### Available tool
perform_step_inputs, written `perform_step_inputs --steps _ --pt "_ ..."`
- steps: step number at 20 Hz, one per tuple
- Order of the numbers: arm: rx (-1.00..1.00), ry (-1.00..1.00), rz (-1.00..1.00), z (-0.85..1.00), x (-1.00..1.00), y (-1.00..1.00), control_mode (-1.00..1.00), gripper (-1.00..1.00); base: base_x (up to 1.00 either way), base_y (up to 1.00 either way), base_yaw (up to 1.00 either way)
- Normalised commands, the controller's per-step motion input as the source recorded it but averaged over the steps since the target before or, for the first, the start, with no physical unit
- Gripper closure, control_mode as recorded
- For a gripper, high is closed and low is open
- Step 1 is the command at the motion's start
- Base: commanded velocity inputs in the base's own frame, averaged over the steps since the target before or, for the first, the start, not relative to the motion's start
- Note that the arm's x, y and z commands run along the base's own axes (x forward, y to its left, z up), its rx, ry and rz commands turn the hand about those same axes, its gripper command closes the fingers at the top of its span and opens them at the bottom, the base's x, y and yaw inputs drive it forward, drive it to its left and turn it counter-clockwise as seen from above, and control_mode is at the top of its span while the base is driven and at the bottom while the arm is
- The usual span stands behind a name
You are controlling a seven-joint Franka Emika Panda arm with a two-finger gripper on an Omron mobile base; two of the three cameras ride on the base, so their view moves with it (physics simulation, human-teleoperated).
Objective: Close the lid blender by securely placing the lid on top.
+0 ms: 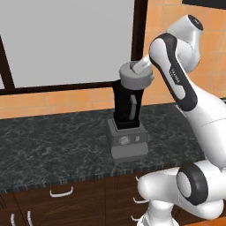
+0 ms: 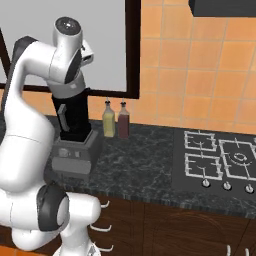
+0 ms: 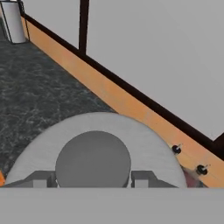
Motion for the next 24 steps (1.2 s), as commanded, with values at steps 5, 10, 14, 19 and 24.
perform_step_inputs --steps 5,10,14,19,24 --pt "0.02 0.08 -0.01 0.03 0.65 0.2 -1.0 1.0 0.0 0.0 0.0" --pt "0.02 0.1 -0.04 0.16 0.6 0.35 -1.0 1.0 0.0 0.0 0.0" --pt "0.0 0.09 -0.03 0.16 0.65 0.14 -1.0 1.0 0.0 0.0 0.0" --pt "0.14 -0.01 0.0 0.02 -0.01 -0.16 -1.0 1.0 0.0 0.0 0.0" --pt "0.11 -0.03 0.0 0.0 0.0 -0.07 -1.0 1.0 0.0 0.0 0.0"
